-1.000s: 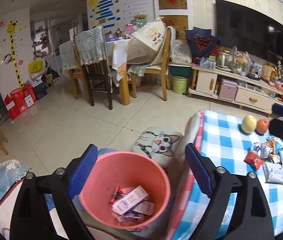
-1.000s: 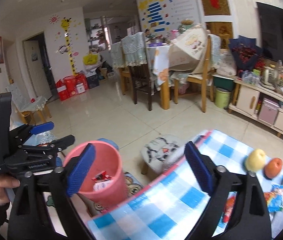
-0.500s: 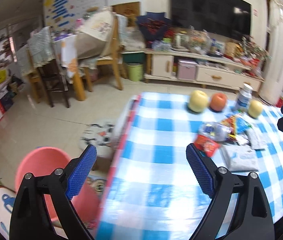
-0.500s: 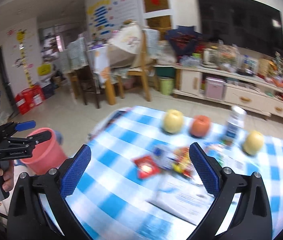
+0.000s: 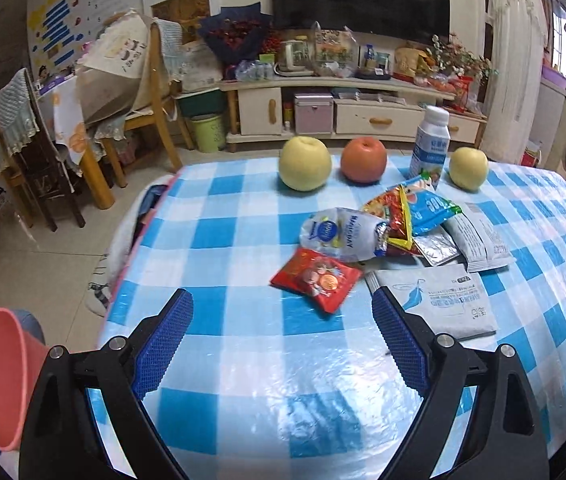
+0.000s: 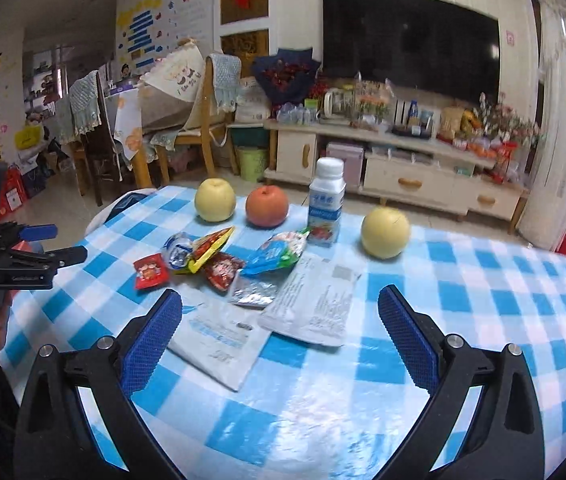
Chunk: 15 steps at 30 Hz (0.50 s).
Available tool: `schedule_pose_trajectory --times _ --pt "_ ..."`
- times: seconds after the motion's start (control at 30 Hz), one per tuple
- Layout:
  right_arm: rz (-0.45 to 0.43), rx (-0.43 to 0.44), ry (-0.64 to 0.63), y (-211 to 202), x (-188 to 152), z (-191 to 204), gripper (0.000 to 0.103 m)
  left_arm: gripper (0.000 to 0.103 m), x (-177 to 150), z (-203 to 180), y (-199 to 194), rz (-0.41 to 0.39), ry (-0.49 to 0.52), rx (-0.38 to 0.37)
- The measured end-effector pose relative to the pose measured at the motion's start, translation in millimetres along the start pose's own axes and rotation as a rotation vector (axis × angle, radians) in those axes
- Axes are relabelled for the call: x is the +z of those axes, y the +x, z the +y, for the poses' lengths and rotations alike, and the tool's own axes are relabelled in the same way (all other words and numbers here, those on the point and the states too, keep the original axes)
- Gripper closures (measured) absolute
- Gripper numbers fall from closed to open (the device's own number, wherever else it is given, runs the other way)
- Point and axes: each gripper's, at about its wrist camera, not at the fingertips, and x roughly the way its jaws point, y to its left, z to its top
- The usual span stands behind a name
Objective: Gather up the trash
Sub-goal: 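Move both grippers back over the table toward the remaining wrappers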
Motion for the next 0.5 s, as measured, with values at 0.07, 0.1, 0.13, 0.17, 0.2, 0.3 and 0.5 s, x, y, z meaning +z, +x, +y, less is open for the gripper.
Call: schedule_pose_trajectory --times 0.07,0.1,0.13,0.17,0.2,0.3,0.5 --pt "-0.187 -0.054 -0.048 -34 7 1 0.004 0.013 -1 -6 9 0.005 -0.003 -0.007" --pt "-0.261 -0.055 -0.068 -46 11 2 0.004 0.013 -1 -8 13 0.0 -0.008 -0.013" --pt "-0.336 -0.039 -0.096 -57 14 3 0.004 0.013 0 -9 17 -0.007 -0.014 -0.017" --pt "-0.407 -0.011 -0.13 -61 13 3 0.004 0.013 1 -11 20 -0.009 -0.018 -0.019" --pt "-0.443 0.033 -0.149 -56 10 1 0.004 0.013 3 -12 24 -0.01 -0.022 -0.02" --pt "-0.174 0.049 -0.033 0 -4 -15 0.004 0.013 7 -18 37 -0.013 -0.019 -0.019" --pt "-0.021 0.007 0.123 51 -36 -38 0.004 0.013 10 -30 62 -0.003 0.01 -0.014"
